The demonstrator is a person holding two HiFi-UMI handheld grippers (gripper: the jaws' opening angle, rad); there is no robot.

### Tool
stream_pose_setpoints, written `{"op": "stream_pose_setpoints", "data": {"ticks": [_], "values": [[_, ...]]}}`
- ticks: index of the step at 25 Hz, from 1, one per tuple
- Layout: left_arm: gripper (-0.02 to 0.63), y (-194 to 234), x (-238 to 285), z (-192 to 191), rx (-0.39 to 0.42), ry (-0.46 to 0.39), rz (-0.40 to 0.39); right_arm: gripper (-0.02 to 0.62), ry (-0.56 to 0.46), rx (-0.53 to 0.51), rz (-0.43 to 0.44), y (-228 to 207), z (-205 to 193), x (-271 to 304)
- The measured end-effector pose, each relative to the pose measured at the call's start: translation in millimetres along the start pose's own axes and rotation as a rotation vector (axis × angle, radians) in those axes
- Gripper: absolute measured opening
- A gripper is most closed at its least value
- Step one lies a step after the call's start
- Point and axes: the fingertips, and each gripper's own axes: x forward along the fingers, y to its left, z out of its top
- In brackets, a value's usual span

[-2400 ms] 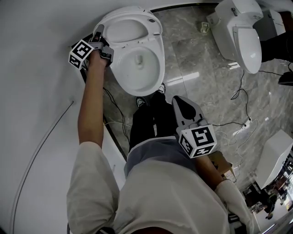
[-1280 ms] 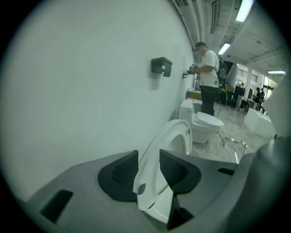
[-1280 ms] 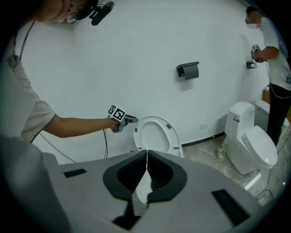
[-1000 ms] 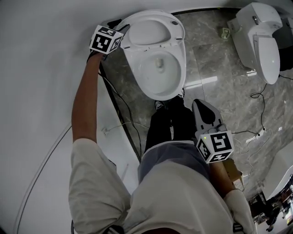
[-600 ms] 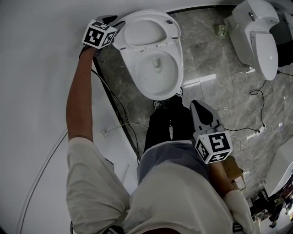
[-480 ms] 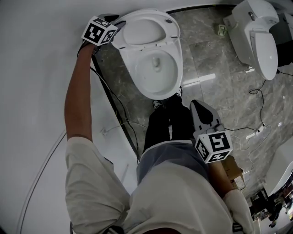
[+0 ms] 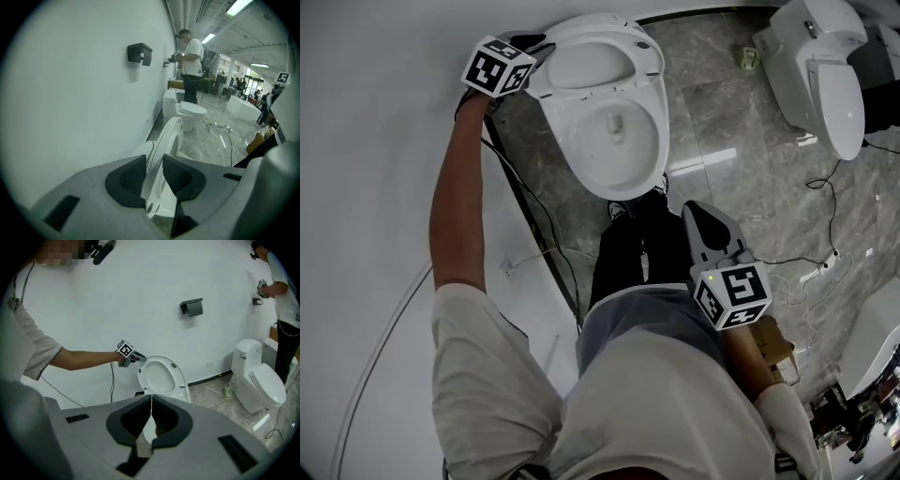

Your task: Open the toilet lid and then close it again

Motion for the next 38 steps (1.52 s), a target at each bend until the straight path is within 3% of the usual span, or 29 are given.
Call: {"op": "stream_pose_setpoints", "data": {"ticks": [18, 38], "values": [[0.106, -75, -27, -26, 0.079, -0.039, 0.016, 0.011, 0.010, -0.040, 0.076, 38, -13, -1], [0.117, -186, -39, -84, 0.178, -0.024, -0.052, 0.011, 0.024, -0.071, 0.107, 77, -49, -17]]}}
